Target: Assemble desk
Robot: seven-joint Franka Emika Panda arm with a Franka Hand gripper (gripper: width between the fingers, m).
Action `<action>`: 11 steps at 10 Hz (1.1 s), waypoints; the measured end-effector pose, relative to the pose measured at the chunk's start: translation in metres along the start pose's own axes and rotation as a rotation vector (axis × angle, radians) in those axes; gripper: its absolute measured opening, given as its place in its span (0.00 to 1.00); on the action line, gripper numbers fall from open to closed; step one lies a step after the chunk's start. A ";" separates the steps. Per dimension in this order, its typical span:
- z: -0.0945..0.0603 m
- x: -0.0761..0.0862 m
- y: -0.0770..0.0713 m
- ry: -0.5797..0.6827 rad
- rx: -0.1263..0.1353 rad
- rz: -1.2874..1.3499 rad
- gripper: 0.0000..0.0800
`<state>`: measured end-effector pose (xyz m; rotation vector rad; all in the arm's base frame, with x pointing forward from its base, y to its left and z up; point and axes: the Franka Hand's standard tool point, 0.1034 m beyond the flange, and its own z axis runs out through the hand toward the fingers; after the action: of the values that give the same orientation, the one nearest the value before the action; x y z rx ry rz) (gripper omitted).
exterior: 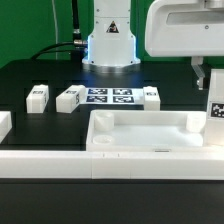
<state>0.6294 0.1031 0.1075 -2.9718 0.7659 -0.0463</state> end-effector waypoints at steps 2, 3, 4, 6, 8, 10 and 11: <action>0.000 0.000 0.000 -0.002 0.012 0.236 0.36; 0.000 0.000 0.000 -0.005 0.013 0.278 0.36; 0.000 0.000 -0.001 -0.010 0.017 0.347 0.36; 0.000 -0.001 -0.001 -0.018 0.011 0.335 0.36; 0.001 -0.002 -0.001 -0.020 0.009 0.241 0.73; 0.001 -0.004 0.000 -0.030 0.001 0.066 0.80; 0.001 -0.003 0.000 -0.029 0.004 -0.023 0.81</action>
Offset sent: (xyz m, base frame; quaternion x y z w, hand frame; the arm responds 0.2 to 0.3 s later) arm 0.0012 0.0048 -0.0013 0.0016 -0.0160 0.2023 0.9792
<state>0.6267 0.1047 0.1066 -2.9713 0.7273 -0.0060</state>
